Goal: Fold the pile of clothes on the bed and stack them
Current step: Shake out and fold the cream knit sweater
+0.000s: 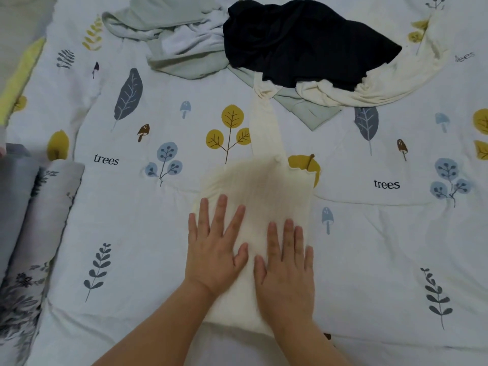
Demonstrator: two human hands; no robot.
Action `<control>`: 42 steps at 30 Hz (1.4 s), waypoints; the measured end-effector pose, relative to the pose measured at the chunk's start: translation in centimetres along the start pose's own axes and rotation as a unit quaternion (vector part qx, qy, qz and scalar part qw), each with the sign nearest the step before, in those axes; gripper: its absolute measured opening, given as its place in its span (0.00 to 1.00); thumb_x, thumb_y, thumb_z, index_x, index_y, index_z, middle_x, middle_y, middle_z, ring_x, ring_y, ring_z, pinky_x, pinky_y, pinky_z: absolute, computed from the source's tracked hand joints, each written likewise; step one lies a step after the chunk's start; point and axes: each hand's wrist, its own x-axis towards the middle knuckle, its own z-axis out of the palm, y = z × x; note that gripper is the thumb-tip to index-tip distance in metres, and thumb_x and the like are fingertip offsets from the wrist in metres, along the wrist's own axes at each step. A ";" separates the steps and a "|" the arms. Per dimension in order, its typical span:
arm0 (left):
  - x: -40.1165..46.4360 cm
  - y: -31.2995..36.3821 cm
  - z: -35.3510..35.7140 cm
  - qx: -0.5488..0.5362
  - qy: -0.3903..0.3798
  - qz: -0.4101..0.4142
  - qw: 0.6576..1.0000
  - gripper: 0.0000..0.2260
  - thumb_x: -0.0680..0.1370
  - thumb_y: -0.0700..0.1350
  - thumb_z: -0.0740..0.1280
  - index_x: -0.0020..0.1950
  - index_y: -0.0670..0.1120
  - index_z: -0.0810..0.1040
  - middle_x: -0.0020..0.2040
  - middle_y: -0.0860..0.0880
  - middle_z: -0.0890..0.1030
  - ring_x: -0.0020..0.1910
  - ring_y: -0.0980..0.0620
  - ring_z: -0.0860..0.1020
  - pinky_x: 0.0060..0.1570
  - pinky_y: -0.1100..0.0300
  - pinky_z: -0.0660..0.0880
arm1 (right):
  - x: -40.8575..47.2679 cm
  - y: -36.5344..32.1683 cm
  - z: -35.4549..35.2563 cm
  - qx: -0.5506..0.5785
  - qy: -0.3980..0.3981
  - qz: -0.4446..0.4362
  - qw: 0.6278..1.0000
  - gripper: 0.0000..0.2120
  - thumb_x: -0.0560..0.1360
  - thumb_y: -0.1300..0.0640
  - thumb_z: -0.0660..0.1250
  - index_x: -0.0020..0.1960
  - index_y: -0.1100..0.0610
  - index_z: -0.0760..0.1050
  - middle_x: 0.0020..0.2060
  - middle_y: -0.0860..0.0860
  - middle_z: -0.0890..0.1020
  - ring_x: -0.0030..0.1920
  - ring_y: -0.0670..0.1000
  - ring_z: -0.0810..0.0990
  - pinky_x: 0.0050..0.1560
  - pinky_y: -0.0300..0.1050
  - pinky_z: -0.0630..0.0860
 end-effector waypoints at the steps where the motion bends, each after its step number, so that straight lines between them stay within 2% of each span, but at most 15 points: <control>1: 0.1 0.0 -0.1 0.002 -0.010 -0.002 1.000 0.28 0.74 0.57 0.54 0.73 0.50 0.63 0.74 0.42 0.60 0.73 0.37 0.53 0.66 0.36 0.53 | 0.1 0.0 0.1 0.003 -0.009 0.004 1.000 0.28 0.76 0.46 0.50 0.73 0.55 0.59 0.72 0.58 0.62 0.71 0.57 0.61 0.66 0.59 0.62; 3: 0.5 0.2 -0.4 0.001 -0.029 -0.007 1.000 0.28 0.74 0.57 0.53 0.73 0.50 0.64 0.74 0.42 0.61 0.74 0.36 0.53 0.66 0.36 0.54 | 0.7 0.3 0.4 -0.002 -0.031 0.001 1.000 0.29 0.79 0.45 0.47 0.74 0.49 0.38 0.75 0.53 0.41 0.76 0.54 0.44 0.73 0.55 0.48; 5: 0.8 0.4 -1.0 -0.009 -0.043 -0.011 0.999 0.28 0.75 0.59 0.49 0.74 0.53 0.56 0.76 0.45 0.53 0.74 0.37 0.45 0.69 0.38 0.49 | 1.1 0.7 0.3 0.017 -0.064 -0.002 0.998 0.30 0.80 0.44 0.45 0.69 0.46 0.26 0.72 0.49 0.30 0.74 0.50 0.32 0.74 0.52 0.39; 7: 0.8 0.3 -1.7 -0.047 -0.049 -0.021 0.997 0.28 0.76 0.62 0.46 0.74 0.56 0.45 0.76 0.49 0.41 0.74 0.42 0.36 0.72 0.42 0.44 | 1.2 1.0 -0.7 0.041 -0.070 -0.004 0.997 0.31 0.80 0.44 0.47 0.73 0.46 0.29 0.74 0.49 0.33 0.75 0.49 0.33 0.74 0.49 0.40; 8: 0.7 0.3 -2.2 -0.084 -0.041 -0.046 0.995 0.30 0.77 0.61 0.50 0.76 0.55 0.45 0.77 0.47 0.42 0.75 0.43 0.38 0.73 0.44 0.46 | 1.1 1.2 -1.4 0.073 -0.068 -0.001 0.995 0.31 0.80 0.45 0.49 0.75 0.48 0.34 0.75 0.50 0.35 0.75 0.49 0.36 0.74 0.48 0.42; 11: -0.3 0.0 -4.1 -0.191 0.038 -0.238 0.952 0.35 0.72 0.57 0.67 0.75 0.50 0.57 0.70 0.39 0.60 0.70 0.42 0.58 0.66 0.47 0.61 | 0.3 1.8 -3.1 0.216 -0.021 0.086 0.972 0.34 0.79 0.48 0.58 0.77 0.49 0.41 0.76 0.51 0.44 0.75 0.50 0.48 0.72 0.47 0.53; 12: -0.6 -0.1 -4.6 -0.229 0.018 -0.300 0.926 0.37 0.71 0.59 0.68 0.75 0.51 0.55 0.67 0.41 0.63 0.67 0.42 0.62 0.64 0.48 0.64 | 0.1 2.1 -3.5 0.268 -0.017 0.132 0.954 0.35 0.78 0.48 0.60 0.77 0.49 0.42 0.75 0.52 0.49 0.74 0.52 0.54 0.70 0.48 0.57; 14: -1.2 -0.1 -4.7 -0.289 -0.069 -0.346 0.890 0.40 0.71 0.61 0.67 0.76 0.53 0.50 0.67 0.42 0.66 0.66 0.42 0.67 0.62 0.51 0.66 | 0.0 2.2 -3.9 0.325 -0.050 0.180 0.927 0.35 0.77 0.49 0.62 0.76 0.49 0.47 0.70 0.54 0.61 0.68 0.55 0.64 0.67 0.51 0.64; 16: -1.7 -0.3 -4.6 -0.325 -0.116 -0.327 0.880 0.42 0.71 0.60 0.69 0.76 0.53 0.48 0.67 0.44 0.68 0.65 0.44 0.70 0.62 0.54 0.67 | 0.1 2.2 -4.0 0.345 -0.100 0.184 0.915 0.36 0.75 0.49 0.65 0.75 0.52 0.50 0.68 0.54 0.67 0.65 0.56 0.69 0.65 0.53 0.68; 19: -1.8 -0.9 -4.6 -0.402 -0.116 -0.289 0.861 0.44 0.69 0.53 0.74 0.76 0.52 0.51 0.68 0.48 0.68 0.65 0.48 0.70 0.64 0.55 0.67 | 0.4 2.3 -4.5 0.404 -0.142 0.191 0.883 0.39 0.71 0.53 0.70 0.75 0.53 0.52 0.65 0.52 0.70 0.61 0.53 0.71 0.60 0.49 0.70; 23: -1.8 -1.0 -5.9 -0.476 -0.113 -0.259 0.833 0.42 0.62 0.52 0.73 0.72 0.54 0.56 0.62 0.57 0.71 0.59 0.55 0.71 0.57 0.60 0.67 | 0.5 2.1 -5.8 0.437 -0.147 0.169 0.871 0.35 0.70 0.58 0.72 0.70 0.50 0.56 0.54 0.47 0.73 0.52 0.50 0.74 0.50 0.44 0.72; 27: -2.3 -0.8 -8.7 -0.507 -0.114 -0.234 0.822 0.35 0.67 0.44 0.76 0.66 0.60 0.61 0.57 0.64 0.72 0.57 0.62 0.72 0.50 0.68 0.68 | -0.7 1.3 -8.2 0.455 -0.144 0.126 0.870 0.30 0.69 0.60 0.70 0.62 0.44 0.59 0.50 0.40 0.74 0.47 0.40 0.74 0.39 0.35 0.70; 32: -4.0 0.3 -14.8 -0.534 -0.081 -0.237 0.808 0.33 0.68 0.44 0.75 0.63 0.65 0.62 0.57 0.62 0.75 0.54 0.64 0.75 0.49 0.66 0.71 | -2.5 0.1 -13.2 0.447 -0.120 0.089 0.882 0.28 0.68 0.62 0.71 0.60 0.43 0.62 0.47 0.40 0.78 0.44 0.37 0.76 0.35 0.29 0.69; 36: -5.2 1.7 -21.0 -0.555 -0.044 -0.239 0.795 0.33 0.64 0.48 0.74 0.64 0.65 0.65 0.55 0.61 0.79 0.53 0.60 0.79 0.55 0.55 0.76 | -3.8 -1.3 -18.4 0.448 -0.107 0.041 0.887 0.30 0.66 0.64 0.72 0.61 0.45 0.63 0.45 0.44 0.79 0.43 0.42 0.78 0.35 0.30 0.70; 42: -6.8 2.6 -29.5 -0.575 0.019 -0.218 0.788 0.31 0.64 0.47 0.73 0.62 0.66 0.65 0.53 0.64 0.79 0.51 0.63 0.79 0.51 0.61 0.77 | -5.7 -4.7 -26.3 0.466 -0.084 -0.043 0.880 0.30 0.66 0.69 0.73 0.60 0.49 0.65 0.44 0.43 0.78 0.42 0.40 0.76 0.33 0.29 0.68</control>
